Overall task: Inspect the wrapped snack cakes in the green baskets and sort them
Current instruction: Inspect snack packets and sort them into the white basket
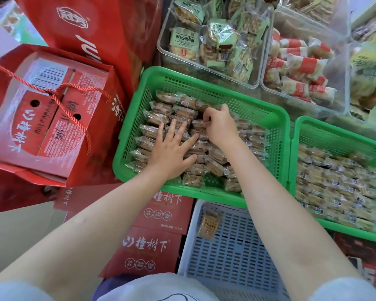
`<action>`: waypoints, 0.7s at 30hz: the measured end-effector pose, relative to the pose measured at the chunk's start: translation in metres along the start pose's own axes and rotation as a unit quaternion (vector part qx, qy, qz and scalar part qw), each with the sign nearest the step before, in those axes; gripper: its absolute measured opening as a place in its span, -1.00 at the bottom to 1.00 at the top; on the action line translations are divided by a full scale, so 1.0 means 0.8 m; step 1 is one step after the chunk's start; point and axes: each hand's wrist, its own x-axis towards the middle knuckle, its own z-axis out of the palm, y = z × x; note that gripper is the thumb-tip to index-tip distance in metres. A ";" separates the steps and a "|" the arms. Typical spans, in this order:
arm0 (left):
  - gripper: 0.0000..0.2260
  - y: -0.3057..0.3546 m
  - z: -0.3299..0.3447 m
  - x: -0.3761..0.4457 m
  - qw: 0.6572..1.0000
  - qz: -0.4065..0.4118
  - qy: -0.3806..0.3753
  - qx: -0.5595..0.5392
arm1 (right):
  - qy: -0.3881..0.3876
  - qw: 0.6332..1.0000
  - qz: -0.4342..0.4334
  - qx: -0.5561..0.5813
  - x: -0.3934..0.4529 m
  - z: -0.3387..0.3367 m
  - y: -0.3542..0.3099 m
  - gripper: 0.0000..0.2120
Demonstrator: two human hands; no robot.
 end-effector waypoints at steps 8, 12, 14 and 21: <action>-0.39 0.000 -0.002 -0.001 1.000 0.005 -0.003 0.009 | -0.038 0.991 0.017 0.127 -0.007 -0.033 -0.005 -0.79; -0.40 -0.001 -0.015 -0.006 0.999 0.001 -0.019 -0.038 | 0.132 0.977 -0.018 0.167 -0.048 -0.053 0.002 -0.97; -0.44 0.005 -0.031 -0.016 0.985 -0.022 -0.003 -0.170 | 0.185 0.956 -0.010 0.228 -0.080 -0.062 0.005 -0.95; -0.57 0.044 -0.106 -0.096 0.652 -0.108 0.013 -0.751 | 0.178 0.848 0.144 0.478 -0.191 -0.067 0.000 -0.95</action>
